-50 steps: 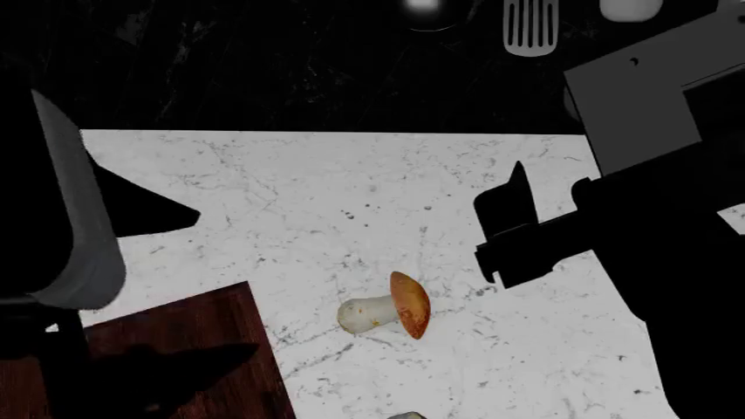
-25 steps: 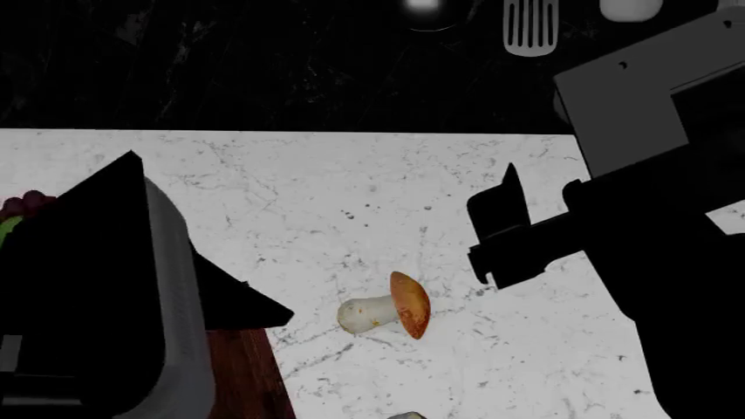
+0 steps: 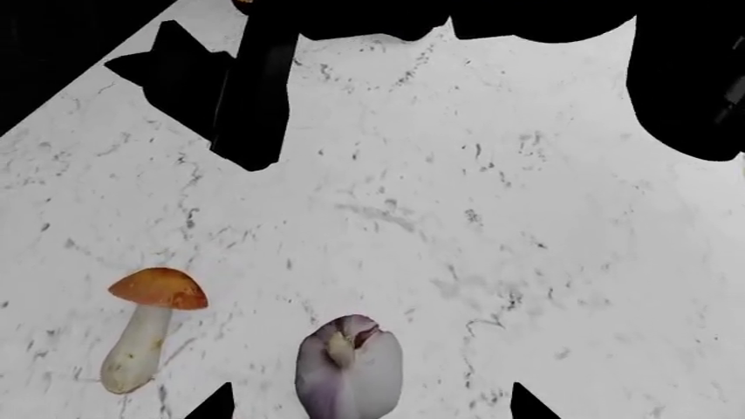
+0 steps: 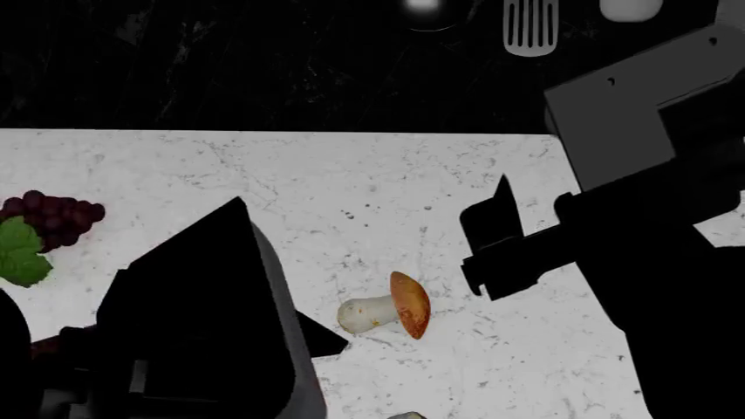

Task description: Clear the non-vegetable object off the cutting board and place the vegetables onto it.

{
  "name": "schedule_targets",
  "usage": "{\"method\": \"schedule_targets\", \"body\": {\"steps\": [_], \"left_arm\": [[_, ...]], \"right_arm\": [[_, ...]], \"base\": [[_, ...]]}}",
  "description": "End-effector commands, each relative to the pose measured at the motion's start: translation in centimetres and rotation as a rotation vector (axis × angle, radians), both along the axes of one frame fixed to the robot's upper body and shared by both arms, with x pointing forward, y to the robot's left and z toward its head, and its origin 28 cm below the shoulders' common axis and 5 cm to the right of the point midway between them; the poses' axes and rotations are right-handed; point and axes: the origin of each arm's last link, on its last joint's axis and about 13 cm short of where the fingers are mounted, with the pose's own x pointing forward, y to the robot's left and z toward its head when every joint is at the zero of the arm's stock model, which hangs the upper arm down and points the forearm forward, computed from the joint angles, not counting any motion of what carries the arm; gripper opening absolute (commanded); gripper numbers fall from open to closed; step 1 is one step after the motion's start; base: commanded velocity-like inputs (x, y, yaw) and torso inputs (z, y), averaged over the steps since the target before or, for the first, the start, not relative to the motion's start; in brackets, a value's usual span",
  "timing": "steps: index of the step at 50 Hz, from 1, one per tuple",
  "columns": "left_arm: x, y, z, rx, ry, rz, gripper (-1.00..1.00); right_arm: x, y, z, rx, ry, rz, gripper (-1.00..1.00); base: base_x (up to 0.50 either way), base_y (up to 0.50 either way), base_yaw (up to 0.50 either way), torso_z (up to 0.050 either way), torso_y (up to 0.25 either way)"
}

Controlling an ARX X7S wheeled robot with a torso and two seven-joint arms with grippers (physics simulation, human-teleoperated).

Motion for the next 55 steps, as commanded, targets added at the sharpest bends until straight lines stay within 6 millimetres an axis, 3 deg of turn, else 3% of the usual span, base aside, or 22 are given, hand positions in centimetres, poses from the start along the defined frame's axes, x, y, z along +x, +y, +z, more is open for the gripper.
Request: {"method": "schedule_targets", "body": {"steps": [1,55], "left_arm": [[1.2,-1.5,-3.0,0.054,-0.010,0.039,1.00],[2.1,-3.8,-7.3,0.113,0.014,0.029,1.00]], "right_arm": [[-0.2,0.0,-0.6,0.010,0.007,0.003,1.00],[-0.9,-0.3,-1.8,0.038,0.025,0.004,1.00]], "base": [[0.00,0.00,0.00,0.000,0.000],[0.00,0.00,0.00,0.000,0.000]]}}
